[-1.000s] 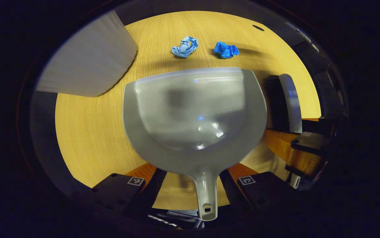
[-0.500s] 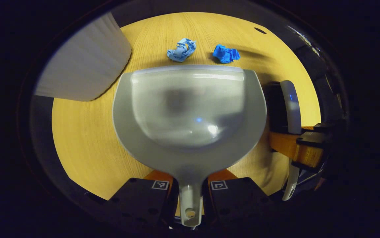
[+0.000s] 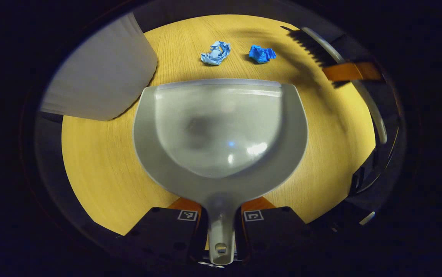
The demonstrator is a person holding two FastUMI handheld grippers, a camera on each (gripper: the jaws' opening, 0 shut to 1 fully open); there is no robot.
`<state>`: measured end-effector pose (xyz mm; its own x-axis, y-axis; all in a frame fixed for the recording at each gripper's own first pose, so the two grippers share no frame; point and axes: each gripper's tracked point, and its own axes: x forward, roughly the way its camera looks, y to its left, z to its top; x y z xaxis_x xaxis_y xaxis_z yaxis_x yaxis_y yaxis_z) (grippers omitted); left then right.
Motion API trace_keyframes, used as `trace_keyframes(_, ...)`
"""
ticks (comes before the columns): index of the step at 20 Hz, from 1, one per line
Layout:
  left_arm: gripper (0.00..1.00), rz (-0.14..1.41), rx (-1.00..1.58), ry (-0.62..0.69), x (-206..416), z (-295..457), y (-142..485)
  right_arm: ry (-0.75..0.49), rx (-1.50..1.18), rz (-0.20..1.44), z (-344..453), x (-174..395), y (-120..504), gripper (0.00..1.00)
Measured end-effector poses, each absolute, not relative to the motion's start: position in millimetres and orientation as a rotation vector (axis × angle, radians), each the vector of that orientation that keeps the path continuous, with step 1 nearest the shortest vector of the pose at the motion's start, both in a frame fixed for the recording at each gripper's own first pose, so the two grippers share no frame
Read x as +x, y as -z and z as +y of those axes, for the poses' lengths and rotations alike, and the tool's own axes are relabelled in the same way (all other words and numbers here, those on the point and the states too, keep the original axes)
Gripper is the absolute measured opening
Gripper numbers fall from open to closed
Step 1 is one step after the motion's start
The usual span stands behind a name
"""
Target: Pick up the small broom and dustpan from the desktop, sweep the trash into the dustpan with the broom, and then empty the trash into the garbage bin.
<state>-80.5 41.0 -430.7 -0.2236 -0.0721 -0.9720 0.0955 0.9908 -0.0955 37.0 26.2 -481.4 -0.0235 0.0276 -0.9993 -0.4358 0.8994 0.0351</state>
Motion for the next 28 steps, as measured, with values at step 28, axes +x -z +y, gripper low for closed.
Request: trace_keyframes(28, 0.27, 1.784, 0.197, 0.31, -91, 71, 434, -1.476, -0.564, 1.861, 118, -70, 528, 0.36)
